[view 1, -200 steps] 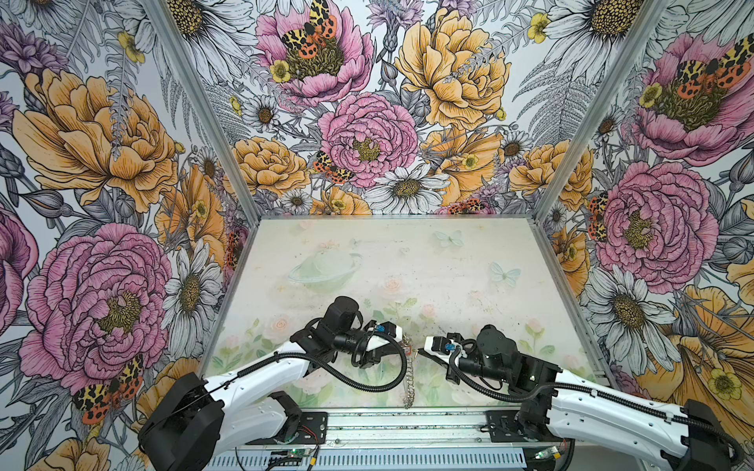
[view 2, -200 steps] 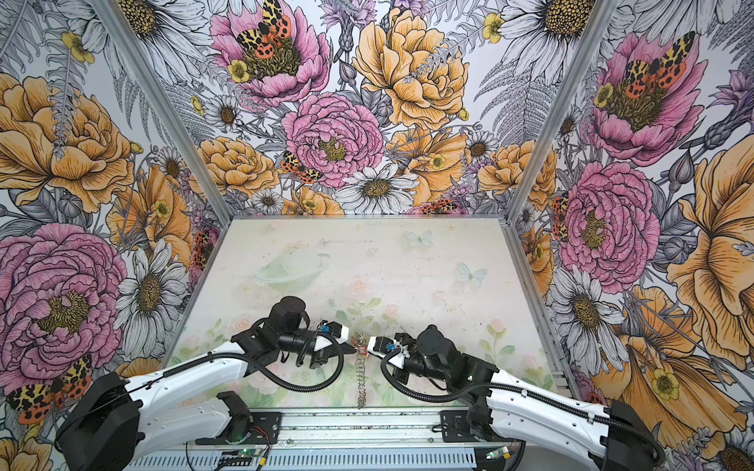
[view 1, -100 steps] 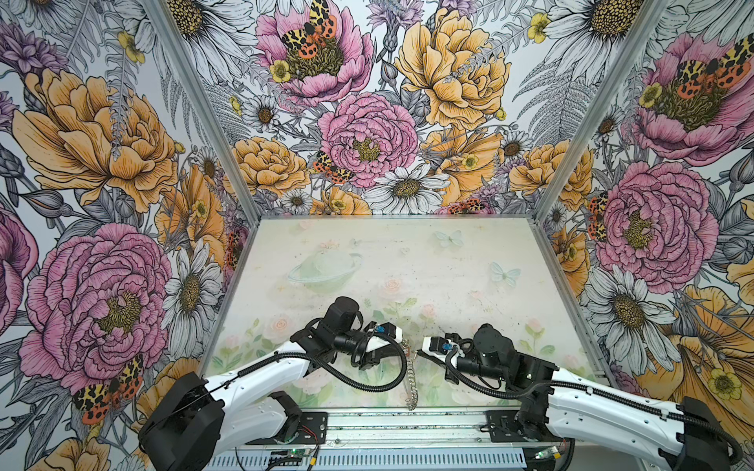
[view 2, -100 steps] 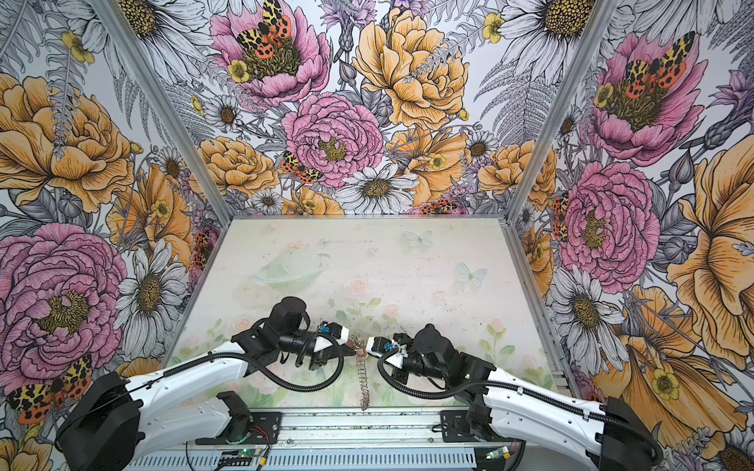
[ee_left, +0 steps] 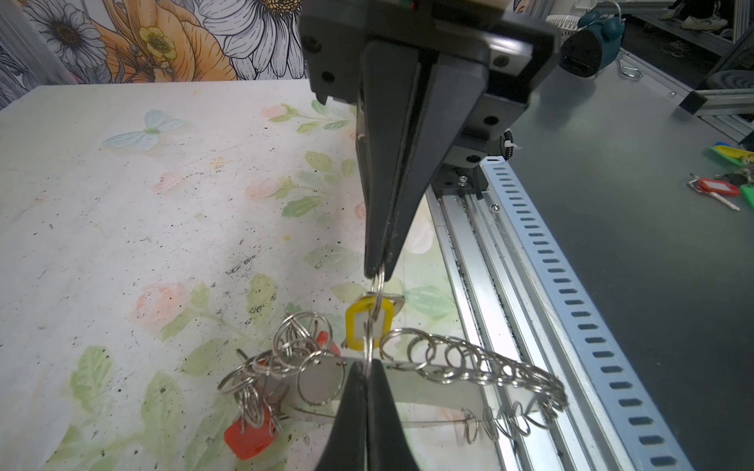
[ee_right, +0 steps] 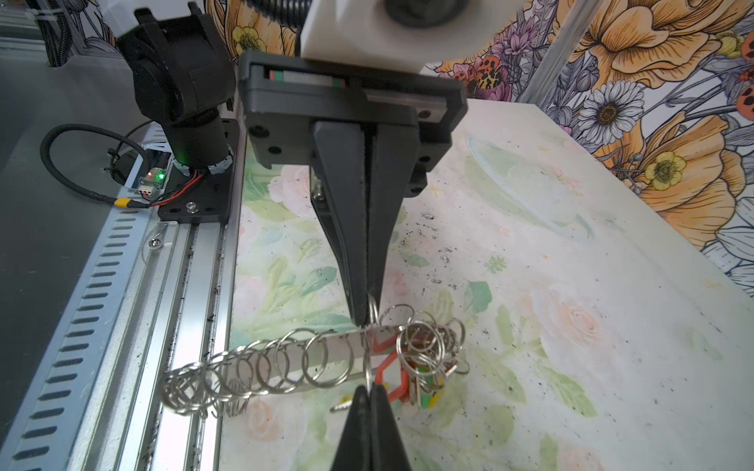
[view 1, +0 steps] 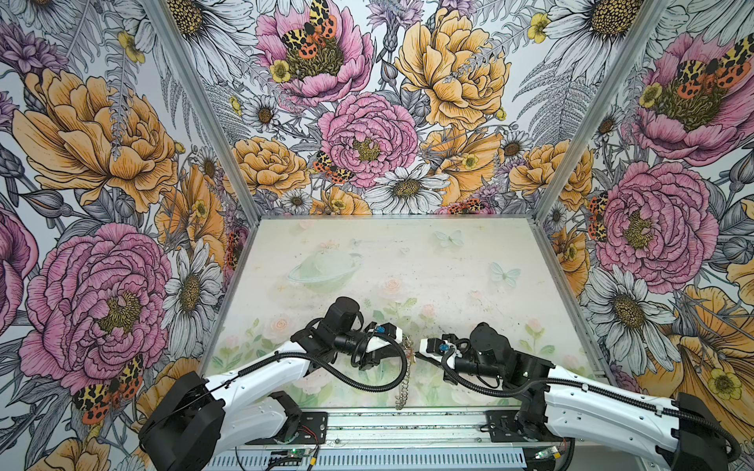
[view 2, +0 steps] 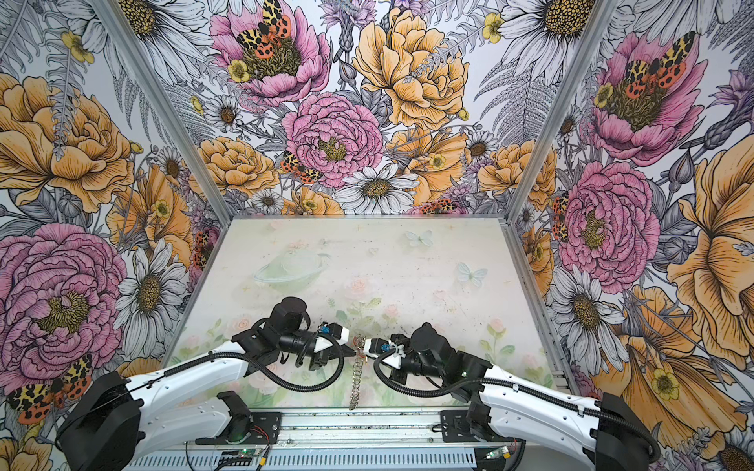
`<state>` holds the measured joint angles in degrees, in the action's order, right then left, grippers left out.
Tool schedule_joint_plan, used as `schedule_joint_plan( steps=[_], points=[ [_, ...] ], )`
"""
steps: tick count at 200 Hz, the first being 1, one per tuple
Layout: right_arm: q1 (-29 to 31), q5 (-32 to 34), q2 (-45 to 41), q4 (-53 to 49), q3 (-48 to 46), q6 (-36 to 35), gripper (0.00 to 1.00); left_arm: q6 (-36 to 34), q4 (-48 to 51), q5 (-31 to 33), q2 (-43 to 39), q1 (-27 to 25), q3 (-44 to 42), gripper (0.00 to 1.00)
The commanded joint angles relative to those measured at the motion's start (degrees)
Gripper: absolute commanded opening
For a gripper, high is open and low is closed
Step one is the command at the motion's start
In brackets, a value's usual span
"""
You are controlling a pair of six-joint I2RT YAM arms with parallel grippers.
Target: Put the keys on the keyring
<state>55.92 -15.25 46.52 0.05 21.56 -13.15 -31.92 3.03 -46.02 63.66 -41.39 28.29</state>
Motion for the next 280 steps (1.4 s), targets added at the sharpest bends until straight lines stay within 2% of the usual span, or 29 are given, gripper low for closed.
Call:
schedule_joint_plan(
  steps=[1,106,180,280],
  points=[
    [-0.6,0.0,-1.0,1.4,2.3,-0.6,0.0,-1.0,-0.4,-3.0,0.4,-0.3,1.5,0.0],
    [-0.6,-5.4,2.1,3.0,3.1,-0.9,0.0,-1.1,-0.1,-2.7,0.7,-0.6,1.7,0.0],
    [-0.5,-8.5,1.0,2.8,2.3,-1.5,0.0,-0.9,0.1,-2.5,1.4,-0.5,2.2,0.0],
    [-0.4,-9.8,3.9,3.0,3.4,-2.2,0.0,-2.3,1.5,-4.2,1.5,-1.5,2.5,0.0]
  ],
)
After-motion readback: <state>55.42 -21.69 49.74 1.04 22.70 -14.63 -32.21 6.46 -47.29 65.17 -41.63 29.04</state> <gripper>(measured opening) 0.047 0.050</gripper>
